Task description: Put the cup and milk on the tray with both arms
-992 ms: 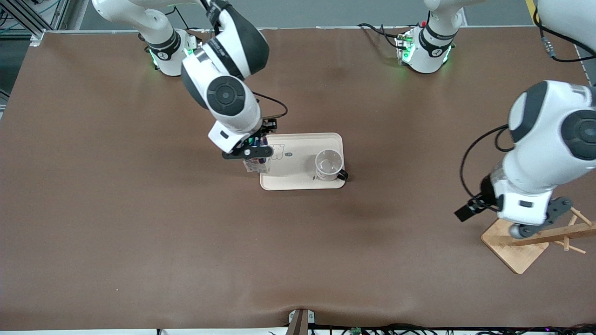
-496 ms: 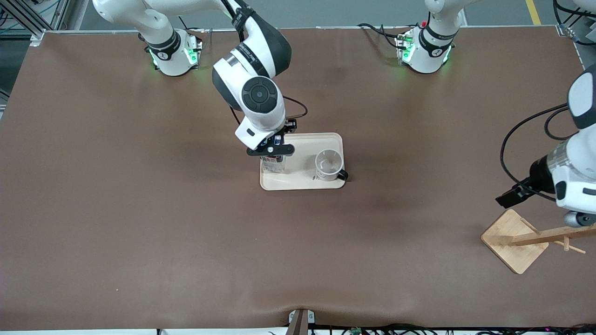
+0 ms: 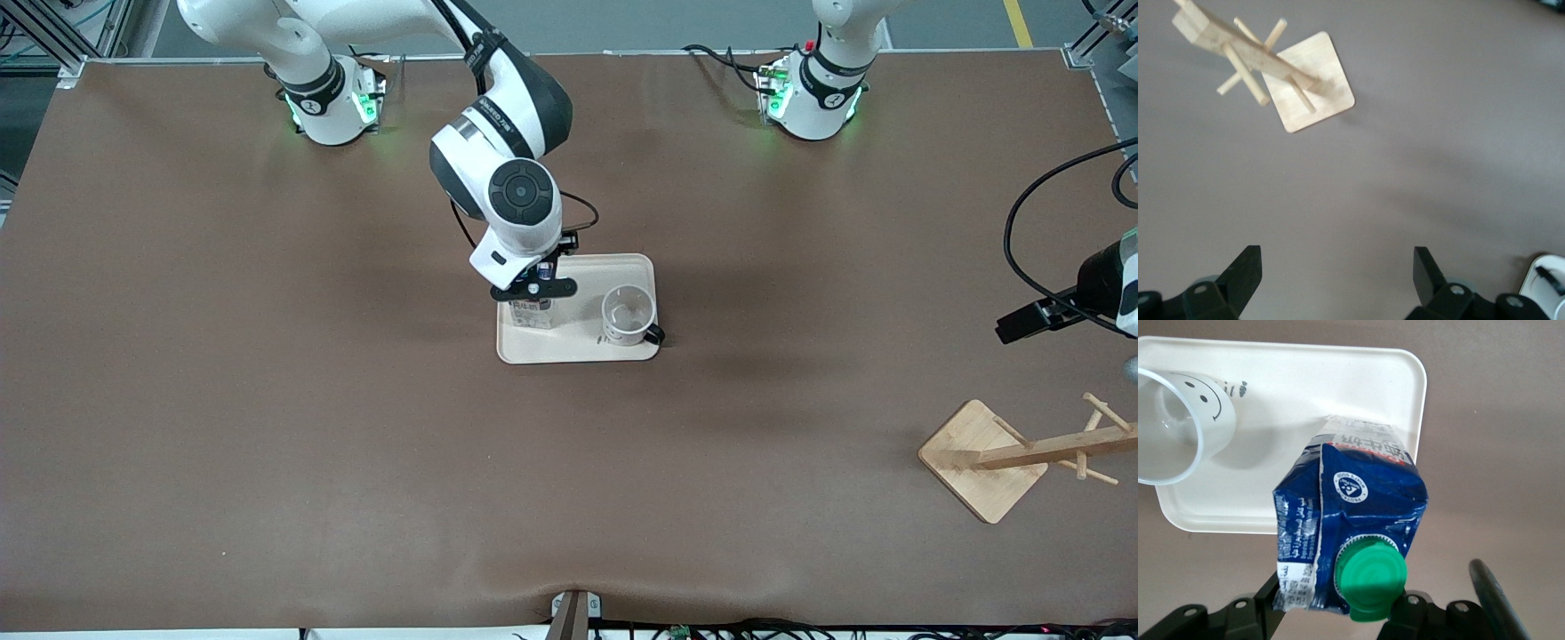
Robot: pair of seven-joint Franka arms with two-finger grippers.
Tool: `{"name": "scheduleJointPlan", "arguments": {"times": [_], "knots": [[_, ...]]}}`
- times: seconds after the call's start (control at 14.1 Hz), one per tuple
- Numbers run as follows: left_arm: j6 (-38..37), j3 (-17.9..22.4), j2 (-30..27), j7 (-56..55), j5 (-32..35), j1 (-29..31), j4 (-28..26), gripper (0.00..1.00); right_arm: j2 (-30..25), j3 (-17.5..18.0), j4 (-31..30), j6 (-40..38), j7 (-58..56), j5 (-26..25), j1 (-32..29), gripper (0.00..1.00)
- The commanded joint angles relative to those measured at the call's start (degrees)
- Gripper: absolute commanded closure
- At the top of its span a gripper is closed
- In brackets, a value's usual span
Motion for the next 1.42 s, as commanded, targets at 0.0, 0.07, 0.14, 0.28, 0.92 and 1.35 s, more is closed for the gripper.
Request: {"name": "scheduleJointPlan", "arguments": {"times": [0.0,0.07,0.14,0.28,0.92,1.35], "knots": [[-2.82,-0.43,-1.57,1.56,-1.51,0.72,-0.63,0.0,1.53,-0.8,1.6,1.73,0.67,0.08,1.03,0.42],[-3.08,-0.43,-1.75,2.43,-2.04,0.72,-0.63,0.0,1.79,-0.8,1.6,2.52,0.67,-0.01,1.03,0.25],[-3.26,-0.43,-2.62,3.83,-3.87,0.81,-0.63,0.0,1.88,-0.8,1.6,2.53,0.75,0.08,1.11,0.0],[-3.26,2.01,-5.17,5.59,-7.47,-0.41,-1.07,0.0,2.06,-0.8,1.86,2.53,0.75,0.08,1.64,0.0],[-1.5,29.0,-12.73,6.22,-14.08,-22.81,-5.19,0.0,-0.14,-1.15,11.08,-8.26,-0.39,0.61,-1.68,0.0],[-0.8,32.35,-16.52,8.58,-16.72,-25.56,-11.09,0.0,-4.88,-1.41,19.6,-22.76,1.36,0.09,-12.15,0.0]]}}
